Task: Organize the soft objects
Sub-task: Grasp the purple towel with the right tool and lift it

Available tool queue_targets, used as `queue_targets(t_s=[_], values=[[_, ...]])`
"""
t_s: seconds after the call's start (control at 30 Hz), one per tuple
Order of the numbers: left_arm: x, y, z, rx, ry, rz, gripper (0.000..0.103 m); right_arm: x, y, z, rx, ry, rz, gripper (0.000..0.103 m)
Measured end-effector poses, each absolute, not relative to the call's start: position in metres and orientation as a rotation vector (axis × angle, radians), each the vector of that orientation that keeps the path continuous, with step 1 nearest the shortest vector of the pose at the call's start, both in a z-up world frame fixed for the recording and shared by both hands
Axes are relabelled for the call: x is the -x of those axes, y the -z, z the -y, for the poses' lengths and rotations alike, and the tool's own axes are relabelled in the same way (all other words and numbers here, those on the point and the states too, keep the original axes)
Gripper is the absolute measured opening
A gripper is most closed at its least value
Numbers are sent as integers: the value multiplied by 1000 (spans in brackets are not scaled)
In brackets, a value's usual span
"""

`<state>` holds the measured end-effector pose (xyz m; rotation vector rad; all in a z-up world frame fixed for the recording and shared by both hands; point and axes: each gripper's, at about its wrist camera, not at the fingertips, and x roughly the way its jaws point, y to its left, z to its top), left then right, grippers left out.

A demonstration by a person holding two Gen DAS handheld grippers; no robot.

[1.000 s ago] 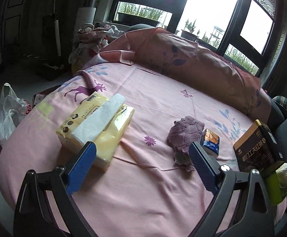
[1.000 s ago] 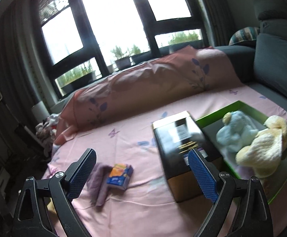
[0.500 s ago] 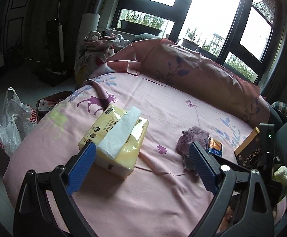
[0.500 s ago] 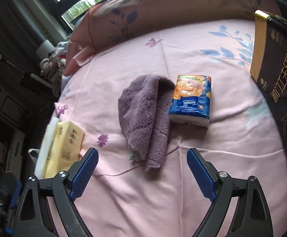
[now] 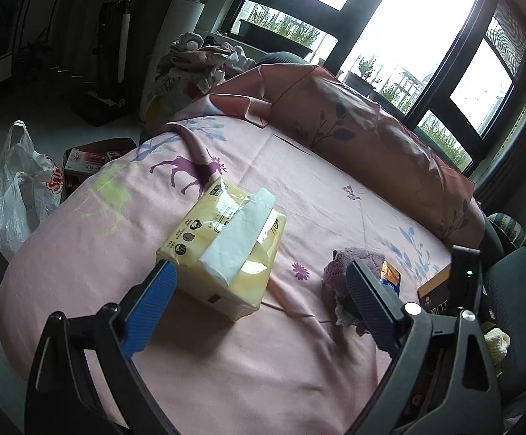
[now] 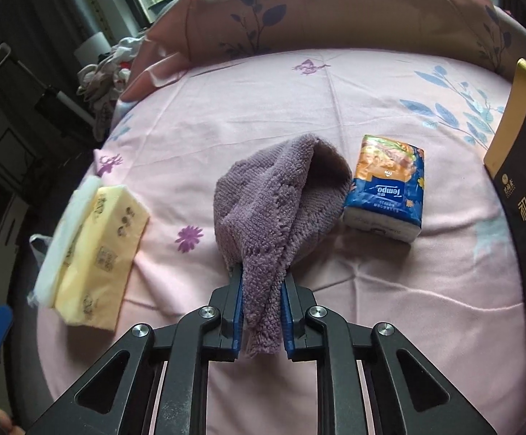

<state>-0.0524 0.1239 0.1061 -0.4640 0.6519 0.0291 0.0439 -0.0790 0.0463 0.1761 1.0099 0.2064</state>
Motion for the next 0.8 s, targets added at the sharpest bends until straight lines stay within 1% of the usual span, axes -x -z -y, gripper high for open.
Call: queue_targets(t_s=[0.2,0.33,0.5,0.67,0.73,0.8], values=[[55,-107,-128,501,34,-653,94,21,-97,70,-77,-356,-938,18],[56,-106,-131,486,35,-668,94,59,-108,75,-41,-440,-955,18],[52,-100,-128,477,74,-712,94,69,-83,86,-69,-485,-1053,18],[47,-91,-112,415,114,-774,94,44,-36,108,-95,-292,-1198,18],[45,-87,-106,397,136,-803,94,35,-25,123,-198,-291,-1229,18],[43,-83,-99,387,160,-829,94,29,-26,134,-270,-323,-1245,22]])
